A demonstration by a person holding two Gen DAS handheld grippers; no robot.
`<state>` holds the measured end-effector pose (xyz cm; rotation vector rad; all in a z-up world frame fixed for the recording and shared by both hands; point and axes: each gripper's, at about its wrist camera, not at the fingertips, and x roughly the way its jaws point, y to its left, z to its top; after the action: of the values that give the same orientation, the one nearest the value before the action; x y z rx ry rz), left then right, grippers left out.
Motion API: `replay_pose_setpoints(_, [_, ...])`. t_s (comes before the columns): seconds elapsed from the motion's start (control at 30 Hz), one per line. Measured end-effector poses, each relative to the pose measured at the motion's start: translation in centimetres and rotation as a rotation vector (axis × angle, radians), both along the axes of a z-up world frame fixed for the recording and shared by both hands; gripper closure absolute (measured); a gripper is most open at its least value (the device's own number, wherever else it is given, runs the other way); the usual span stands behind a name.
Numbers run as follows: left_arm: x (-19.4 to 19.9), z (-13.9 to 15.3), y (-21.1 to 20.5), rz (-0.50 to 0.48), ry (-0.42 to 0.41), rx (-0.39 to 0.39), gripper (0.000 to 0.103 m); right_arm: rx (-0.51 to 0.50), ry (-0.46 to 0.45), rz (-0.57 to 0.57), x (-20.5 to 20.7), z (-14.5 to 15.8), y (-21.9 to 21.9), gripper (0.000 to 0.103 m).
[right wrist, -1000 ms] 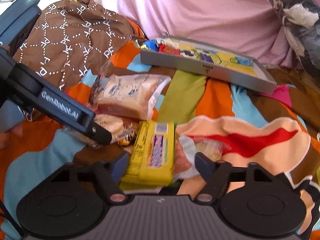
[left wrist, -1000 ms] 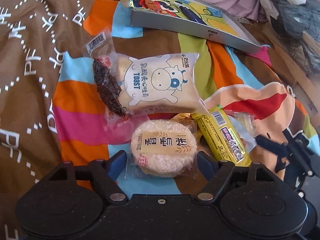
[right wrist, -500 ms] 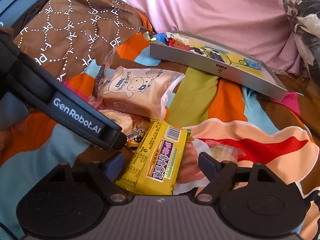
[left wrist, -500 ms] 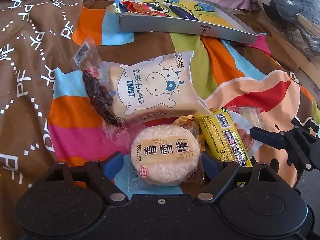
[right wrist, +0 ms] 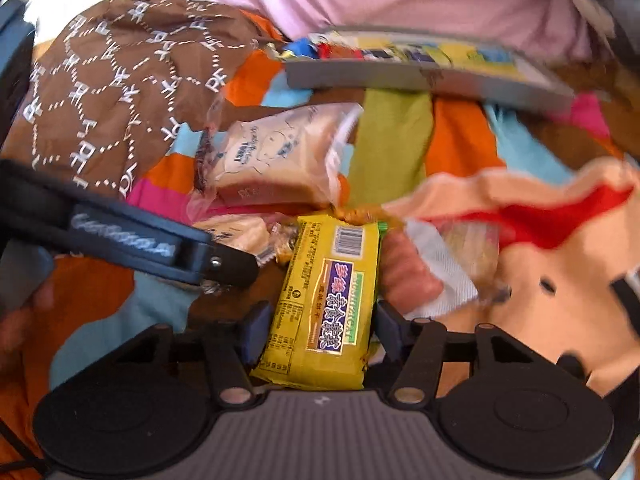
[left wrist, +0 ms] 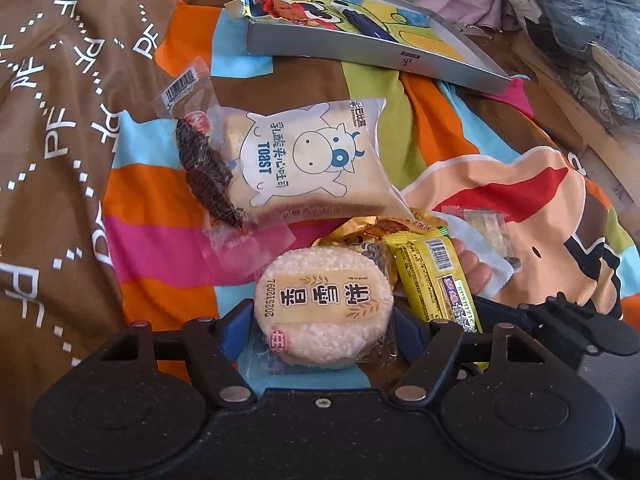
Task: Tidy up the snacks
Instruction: 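Lift the yellow wafer bar and rice cake off the blanket with both tools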
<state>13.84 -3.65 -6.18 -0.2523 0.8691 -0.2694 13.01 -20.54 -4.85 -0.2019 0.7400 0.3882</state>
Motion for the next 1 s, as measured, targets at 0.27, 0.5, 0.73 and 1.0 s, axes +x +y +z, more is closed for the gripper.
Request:
replay_pose_setpoints(0.27, [-0.1,-0.1,-0.1,0.004,-0.008,0.002,0.030,-0.023,-0.049,-0.011,-0.7,-0.2,0.5,0.049])
replay_pose_setpoints(0.5, [-1.4,0.3,-0.4,-0.008,-0.030,-0.011,0.030,-0.071,-0.108,-0.021,-2.9,0.3,0.5,0.049])
replay_pose_setpoints(0.73, [-2.9,1.2,-1.3,-0.036,-0.083,-0.002,0.030,-0.126,-0.196,-0.038,-4.7,0.7,-0.2,0.050])
replay_pose_setpoints(1.0, [-3.4,2.4,-1.7,-0.045,-0.149,-0.006,0.030,-0.155,-0.235,-0.049,-4.7,1.0,-0.8,0.053])
